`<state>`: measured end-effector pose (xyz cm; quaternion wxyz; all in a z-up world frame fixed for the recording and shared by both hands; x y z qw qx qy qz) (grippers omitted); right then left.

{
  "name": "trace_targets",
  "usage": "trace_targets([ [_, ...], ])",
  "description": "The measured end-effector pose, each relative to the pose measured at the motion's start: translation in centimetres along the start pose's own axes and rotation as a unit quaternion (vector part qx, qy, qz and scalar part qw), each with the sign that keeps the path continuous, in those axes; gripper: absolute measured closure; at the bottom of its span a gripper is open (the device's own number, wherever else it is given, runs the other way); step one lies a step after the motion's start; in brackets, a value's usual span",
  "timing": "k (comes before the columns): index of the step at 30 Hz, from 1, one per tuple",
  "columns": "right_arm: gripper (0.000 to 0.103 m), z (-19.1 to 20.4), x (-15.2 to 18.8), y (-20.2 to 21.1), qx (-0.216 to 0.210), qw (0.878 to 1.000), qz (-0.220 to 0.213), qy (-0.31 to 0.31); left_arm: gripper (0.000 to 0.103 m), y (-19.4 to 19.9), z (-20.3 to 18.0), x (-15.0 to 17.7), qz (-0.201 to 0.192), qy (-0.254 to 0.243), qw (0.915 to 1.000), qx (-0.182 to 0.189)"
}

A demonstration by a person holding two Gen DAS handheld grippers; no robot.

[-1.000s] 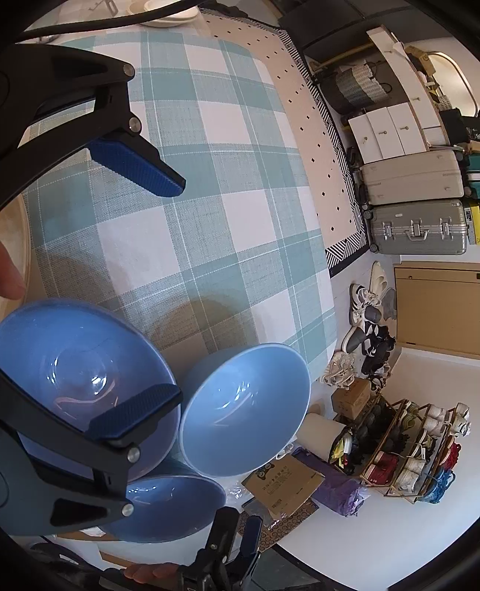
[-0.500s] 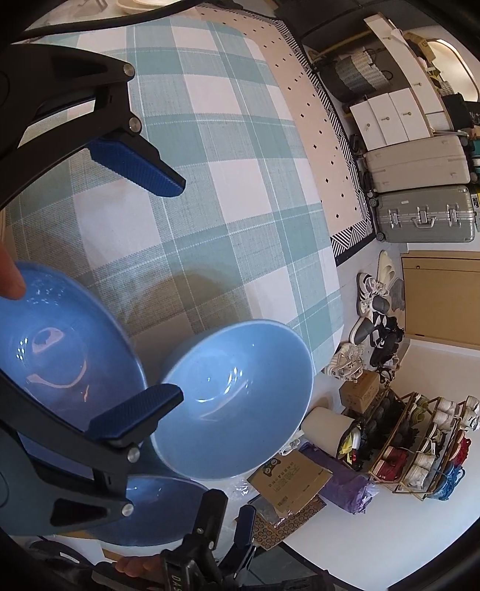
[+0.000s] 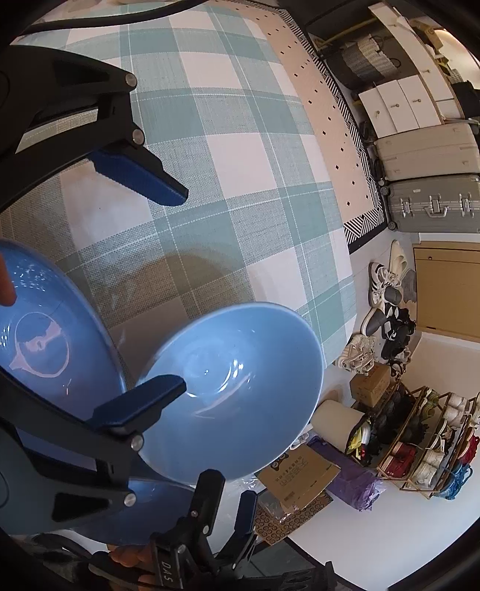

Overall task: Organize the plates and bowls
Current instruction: 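Close the left tool on the blue bowl rim while the right tool grips it too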

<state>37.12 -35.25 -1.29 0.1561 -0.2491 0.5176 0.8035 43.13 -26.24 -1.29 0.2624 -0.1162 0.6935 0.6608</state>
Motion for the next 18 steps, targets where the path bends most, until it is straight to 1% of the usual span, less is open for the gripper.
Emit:
trace_targets([
  [1,0.004,0.0,0.0,-0.1,0.000,1.000,0.001,0.000,0.013,-0.1,-0.1,0.0,0.000,-0.001,1.0000,0.002],
  [4,0.012,0.0,-0.1,-0.3,-0.006,1.000,0.003,0.000,0.020,-0.4,-0.4,-0.1,0.002,-0.003,0.9999,0.010],
  [6,0.015,0.1,-0.2,-0.5,-0.005,1.000,0.005,0.002,0.030,-0.6,-0.7,-0.1,0.004,-0.007,0.9999,0.013],
  [8,0.021,0.1,-0.2,-0.7,-0.004,1.000,0.007,0.004,0.034,-0.7,-1.1,-0.1,0.006,-0.012,0.9998,0.016],
  [10,0.024,0.1,-0.2,-0.8,-0.004,1.000,0.008,0.005,0.038,-0.8,-1.3,-0.1,0.005,-0.014,0.9998,0.016],
  [12,0.030,0.1,-0.2,-1.0,-0.002,1.000,0.010,0.006,0.045,-1.0,-1.4,-0.1,0.006,-0.015,0.9997,0.020],
  [13,0.033,0.2,-0.2,-1.1,-0.003,1.000,0.012,0.006,0.047,-0.9,-1.5,0.0,0.007,-0.015,0.9996,0.023],
  [15,0.034,0.2,-0.1,-1.3,-0.004,1.000,0.015,0.007,0.052,-1.0,-1.6,-0.1,0.009,-0.014,0.9995,0.028],
  [16,0.037,0.3,-0.1,-1.4,-0.005,1.000,0.015,0.007,0.055,-0.9,-1.7,-0.1,0.008,-0.014,0.9995,0.029],
  [17,0.042,0.4,-0.1,-1.4,-0.007,1.000,0.016,0.008,0.062,-0.9,-1.7,-0.1,0.007,-0.014,0.9994,0.031],
  [18,0.046,0.4,-0.1,-1.5,-0.007,1.000,0.017,0.009,0.066,-1.0,-1.8,-0.1,0.007,-0.013,0.9992,0.037],
])
Point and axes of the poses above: each gripper's, at about its wrist camera, not at the fingertips, and y roughly against the way its jaws point, z to its left, x to its underside, the point moved 5 cm from there along -y, roughly the way its jaws point, and after that the axes turned 9 degrees about -x, right-handed, at the moved point
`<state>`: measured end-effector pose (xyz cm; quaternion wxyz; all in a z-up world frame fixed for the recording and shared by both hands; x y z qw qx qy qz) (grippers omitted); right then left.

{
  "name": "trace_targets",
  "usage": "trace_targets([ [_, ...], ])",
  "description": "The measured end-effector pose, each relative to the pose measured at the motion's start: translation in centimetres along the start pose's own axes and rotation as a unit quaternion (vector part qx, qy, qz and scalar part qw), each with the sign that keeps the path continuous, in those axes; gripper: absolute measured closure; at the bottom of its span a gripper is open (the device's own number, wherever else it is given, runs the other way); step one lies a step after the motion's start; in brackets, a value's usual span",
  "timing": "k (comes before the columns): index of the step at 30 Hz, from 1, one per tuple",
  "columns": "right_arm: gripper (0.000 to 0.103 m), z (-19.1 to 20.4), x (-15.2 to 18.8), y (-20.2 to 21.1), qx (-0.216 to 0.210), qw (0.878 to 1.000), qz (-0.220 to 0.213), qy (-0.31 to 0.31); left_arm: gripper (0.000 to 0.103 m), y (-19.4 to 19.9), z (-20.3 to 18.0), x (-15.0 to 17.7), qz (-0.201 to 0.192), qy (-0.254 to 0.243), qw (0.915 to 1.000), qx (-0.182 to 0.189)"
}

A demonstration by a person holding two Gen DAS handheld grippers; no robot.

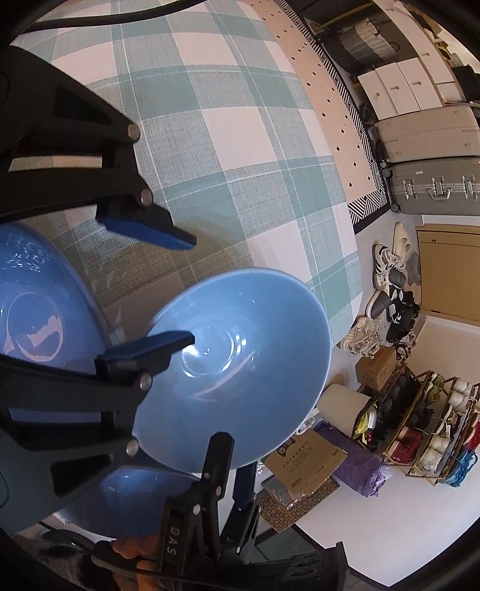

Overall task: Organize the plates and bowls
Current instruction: 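Close the left tool on the blue bowl rim while the right tool grips it too, then lift the light-blue bowl with both tools and carry it toward another bowl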

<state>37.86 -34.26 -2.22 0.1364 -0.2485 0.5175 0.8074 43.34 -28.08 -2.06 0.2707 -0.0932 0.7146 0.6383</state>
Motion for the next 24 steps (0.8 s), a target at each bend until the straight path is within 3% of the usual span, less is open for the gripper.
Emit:
trace_targets([
  [6,0.066,0.35,0.01,-0.07,0.003,1.000,-0.002,0.005,0.081,0.07,-0.68,-0.10,-0.003,-0.010,0.9999,0.011],
  [11,0.076,0.31,0.02,0.14,0.007,1.000,-0.009,0.005,0.083,0.14,-0.75,-0.13,-0.007,-0.010,0.9999,0.010],
  [24,0.077,0.47,0.16,0.23,0.013,1.000,-0.014,0.010,0.083,0.62,-0.39,-0.26,-0.015,-0.011,0.9998,0.007],
])
Point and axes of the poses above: each gripper's, at about its wrist camera, not at the fingertips, and y roughly against the way its jaws point, z to its left, x to its underside, the point moved 5 cm from there along -y, roughly the way its jaws point, and after that the axes turned 9 degrees about -x, right-handed, at the moved point
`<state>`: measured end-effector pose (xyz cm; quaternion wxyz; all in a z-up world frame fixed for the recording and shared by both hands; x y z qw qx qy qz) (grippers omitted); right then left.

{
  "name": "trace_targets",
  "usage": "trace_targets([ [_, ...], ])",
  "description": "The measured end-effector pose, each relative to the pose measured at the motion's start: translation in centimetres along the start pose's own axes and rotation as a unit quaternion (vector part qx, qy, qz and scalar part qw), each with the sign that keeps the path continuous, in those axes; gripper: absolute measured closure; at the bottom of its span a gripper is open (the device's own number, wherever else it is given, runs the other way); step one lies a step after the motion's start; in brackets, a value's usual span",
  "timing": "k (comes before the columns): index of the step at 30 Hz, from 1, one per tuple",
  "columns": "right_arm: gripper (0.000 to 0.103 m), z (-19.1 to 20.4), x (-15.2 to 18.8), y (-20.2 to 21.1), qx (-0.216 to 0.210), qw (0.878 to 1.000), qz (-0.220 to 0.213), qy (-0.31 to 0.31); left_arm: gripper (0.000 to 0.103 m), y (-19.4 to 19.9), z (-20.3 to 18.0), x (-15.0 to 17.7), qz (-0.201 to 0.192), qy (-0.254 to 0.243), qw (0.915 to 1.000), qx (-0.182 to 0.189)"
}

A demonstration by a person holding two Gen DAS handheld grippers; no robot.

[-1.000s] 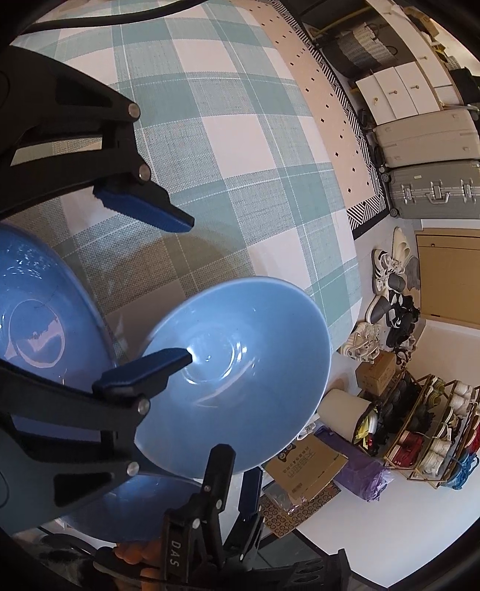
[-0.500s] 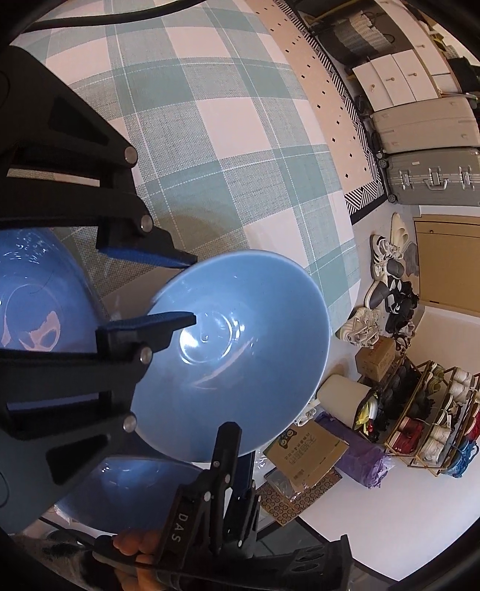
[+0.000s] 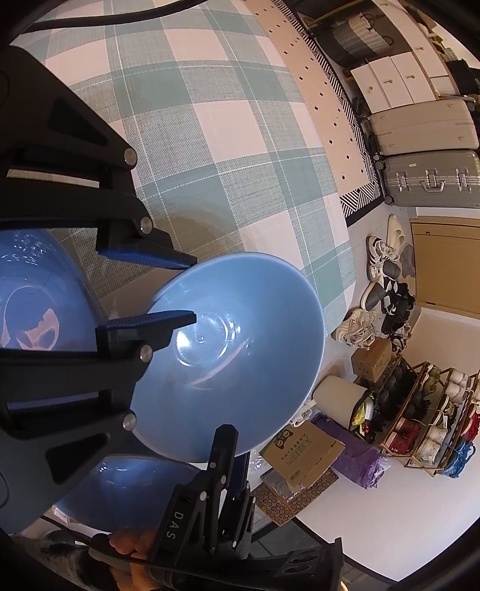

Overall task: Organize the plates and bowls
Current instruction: 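Lift the light-blue bowl with both tools and carry it toward another bowl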

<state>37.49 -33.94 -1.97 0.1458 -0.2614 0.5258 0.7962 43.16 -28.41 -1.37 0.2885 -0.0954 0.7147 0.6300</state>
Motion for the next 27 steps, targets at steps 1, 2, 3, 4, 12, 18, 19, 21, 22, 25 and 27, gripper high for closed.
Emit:
trace_targets([
  [1,0.077,0.1,0.0,0.1,0.000,1.000,-0.001,0.001,0.083,0.1,0.0,0.0,-0.002,-0.001,1.0000,-0.001],
  [2,0.077,0.2,-0.1,0.2,0.001,1.000,-0.002,0.001,0.083,0.2,0.0,-0.1,-0.003,-0.001,1.0000,-0.002],
  [3,0.077,0.3,-0.1,0.3,0.001,1.000,-0.003,0.003,0.083,0.4,0.0,-0.1,-0.005,-0.001,1.0000,-0.004],
  [4,0.077,0.4,-0.2,0.4,0.001,1.000,-0.004,0.003,0.083,0.6,0.0,-0.2,-0.007,-0.001,1.0000,-0.004],
  [12,0.077,1.4,-0.4,2.3,0.004,1.000,-0.021,0.012,0.083,3.1,-0.2,-0.6,-0.028,-0.005,0.9996,-0.007],
  [18,0.077,2.2,-0.5,4.1,0.009,0.999,-0.036,0.018,0.083,5.7,-0.7,-0.8,-0.044,-0.008,0.9990,-0.007],
  [19,0.077,2.4,-0.5,4.5,0.010,0.999,-0.039,0.019,0.083,6.2,-0.7,-0.8,-0.047,-0.008,0.9988,-0.007],
  [21,0.077,2.7,-0.4,5.2,0.011,0.999,-0.043,0.021,0.083,7.2,-0.9,-0.7,-0.053,-0.009,0.9986,-0.006],
  [22,0.077,2.8,-0.4,5.5,0.012,0.999,-0.045,0.022,0.083,7.7,-1.0,-0.7,-0.055,-0.009,0.9984,-0.006],
  [25,0.077,3.5,-0.5,6.5,0.014,0.998,-0.052,0.026,0.083,9.2,-1.1,-0.6,-0.064,-0.009,0.9979,-0.006],
  [27,0.077,3.9,-0.4,7.3,0.014,0.998,-0.057,0.029,0.083,10.3,-1.2,-0.5,-0.069,-0.009,0.9975,-0.007],
])
Point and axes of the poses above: each gripper's, at about its wrist camera, not at the fingertips, and y roughly against the way its jaws point, z to its left, x to its underside, the point moved 5 cm from there along -y, roughly the way its jaws point, and after that the axes turned 9 degrees about -x, right-handed, at the moved point
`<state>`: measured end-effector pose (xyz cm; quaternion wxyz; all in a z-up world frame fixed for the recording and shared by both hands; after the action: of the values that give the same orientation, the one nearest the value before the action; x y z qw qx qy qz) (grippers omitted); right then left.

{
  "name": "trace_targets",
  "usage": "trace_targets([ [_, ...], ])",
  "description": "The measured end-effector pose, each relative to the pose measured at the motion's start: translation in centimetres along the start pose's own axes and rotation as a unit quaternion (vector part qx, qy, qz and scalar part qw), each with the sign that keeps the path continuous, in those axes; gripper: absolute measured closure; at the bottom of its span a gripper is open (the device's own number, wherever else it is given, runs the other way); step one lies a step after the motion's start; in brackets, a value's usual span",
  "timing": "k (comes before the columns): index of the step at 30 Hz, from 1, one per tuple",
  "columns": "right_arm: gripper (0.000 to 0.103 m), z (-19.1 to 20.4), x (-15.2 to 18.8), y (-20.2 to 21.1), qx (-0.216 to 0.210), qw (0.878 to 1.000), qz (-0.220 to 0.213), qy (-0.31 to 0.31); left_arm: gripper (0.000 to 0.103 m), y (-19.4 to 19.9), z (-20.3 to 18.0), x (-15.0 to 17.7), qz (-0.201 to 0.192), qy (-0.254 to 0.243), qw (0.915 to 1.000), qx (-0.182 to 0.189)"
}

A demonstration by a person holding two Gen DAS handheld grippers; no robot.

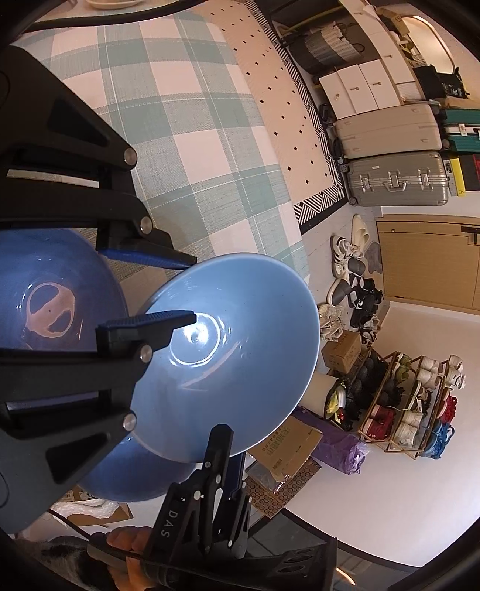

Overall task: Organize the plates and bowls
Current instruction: 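Lift the light-blue bowl with both tools and carry it toward another bowl, then lower the held blue bowl into the other blue bowl with both tools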

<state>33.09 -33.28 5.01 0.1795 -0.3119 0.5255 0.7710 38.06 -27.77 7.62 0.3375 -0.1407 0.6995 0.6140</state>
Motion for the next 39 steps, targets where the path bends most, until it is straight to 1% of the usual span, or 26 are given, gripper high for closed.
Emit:
trace_targets([
  [11,0.077,2.3,0.2,3.5,0.000,1.000,-0.022,0.014,0.083,5.5,-0.3,0.4,-0.023,0.001,0.9997,-0.005],
  [17,0.077,3.8,0.6,4.8,-0.004,0.999,-0.029,0.021,0.083,8.2,-0.3,1.4,-0.030,0.002,0.9995,-0.008],
  [29,0.077,7.0,2.0,7.2,-0.017,0.998,-0.040,0.034,0.083,12.3,0.0,3.6,-0.039,0.004,0.9991,-0.018],
  [39,0.077,9.6,3.2,7.9,-0.031,0.998,-0.041,0.041,0.083,14.2,0.6,5.8,-0.038,0.010,0.9989,-0.027],
])
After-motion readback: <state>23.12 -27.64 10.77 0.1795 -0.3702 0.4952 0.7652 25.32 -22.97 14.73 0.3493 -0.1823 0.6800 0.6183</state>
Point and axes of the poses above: each gripper's, at about its wrist camera, not at the fingertips, and y roughly against the way its jaws point, z to its left, x to its underside, the point moved 5 cm from there along -y, roughly the way its jaws point, and after that the axes turned 9 degrees about -x, right-handed, at the moved point
